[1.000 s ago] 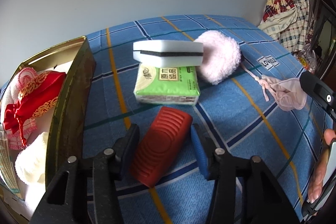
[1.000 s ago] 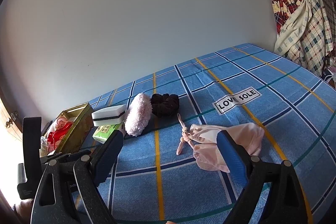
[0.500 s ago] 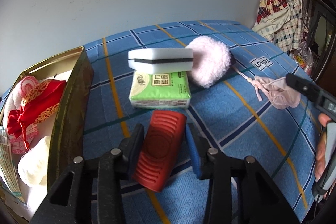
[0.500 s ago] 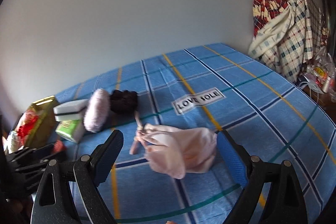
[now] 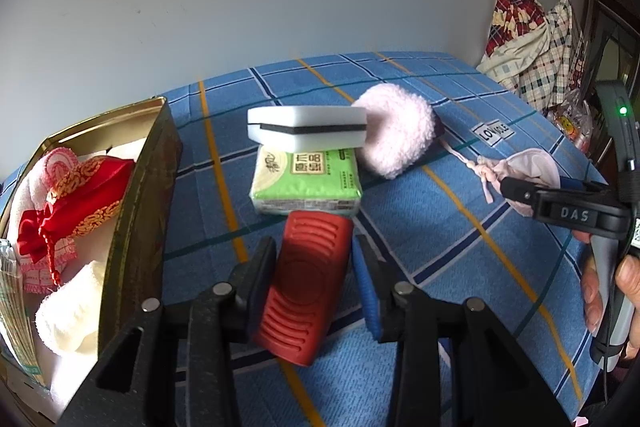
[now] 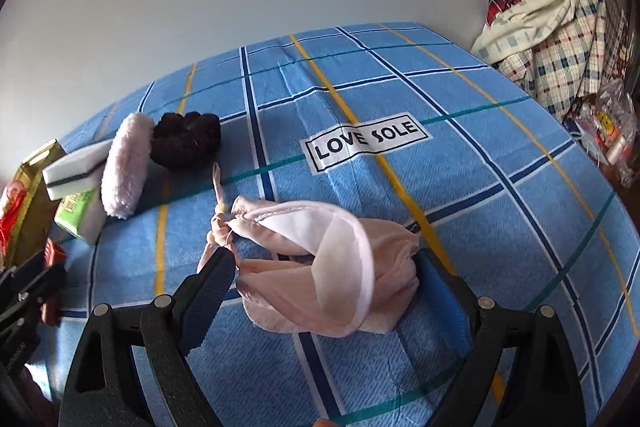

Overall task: Organize soft objects
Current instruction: 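Grasp the pink drawstring cloth bag with the right tool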

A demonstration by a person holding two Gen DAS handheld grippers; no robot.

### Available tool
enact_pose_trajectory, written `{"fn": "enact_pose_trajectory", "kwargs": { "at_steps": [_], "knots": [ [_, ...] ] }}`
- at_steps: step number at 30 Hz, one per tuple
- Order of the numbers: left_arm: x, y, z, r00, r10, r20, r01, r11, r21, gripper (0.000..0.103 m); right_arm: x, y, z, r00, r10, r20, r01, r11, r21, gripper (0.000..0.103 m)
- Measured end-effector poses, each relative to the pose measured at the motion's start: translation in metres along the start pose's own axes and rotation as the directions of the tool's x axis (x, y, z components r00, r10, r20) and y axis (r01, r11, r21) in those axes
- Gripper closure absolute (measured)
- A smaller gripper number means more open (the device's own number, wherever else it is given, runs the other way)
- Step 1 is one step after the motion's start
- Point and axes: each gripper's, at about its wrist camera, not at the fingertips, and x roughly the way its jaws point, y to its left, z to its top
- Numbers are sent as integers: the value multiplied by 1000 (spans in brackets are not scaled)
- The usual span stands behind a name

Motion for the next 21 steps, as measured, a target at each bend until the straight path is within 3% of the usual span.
{"fn": "enact_pose_trajectory", "kwargs": {
  "at_steps": [3,6,8,11,21],
  "knots": [
    [-2,0,-1,1000,-2,7,2,1000,-3,65,-2,6,-1,1000,-27,4,27,999,-35,23],
    [-4,1,-1,1000,-3,17,4,1000,-5,65,-6,6,-2,999,-36,24,37,999,-40,45],
    [-5,1,-1,1000,-3,24,3,1000,-5,65,-8,5,-3,999,-39,33,40,999,-31,67],
    [-7,2,-2,999,-3,35,3,1000,-8,66,-12,0,-3,999,-1,51,1,1000,-5,78],
    [-12,3,0,998,1,70,0,1000,-18,66,-23,4,-4,991,48,124,-48,999,-5,87]
  ]
}}
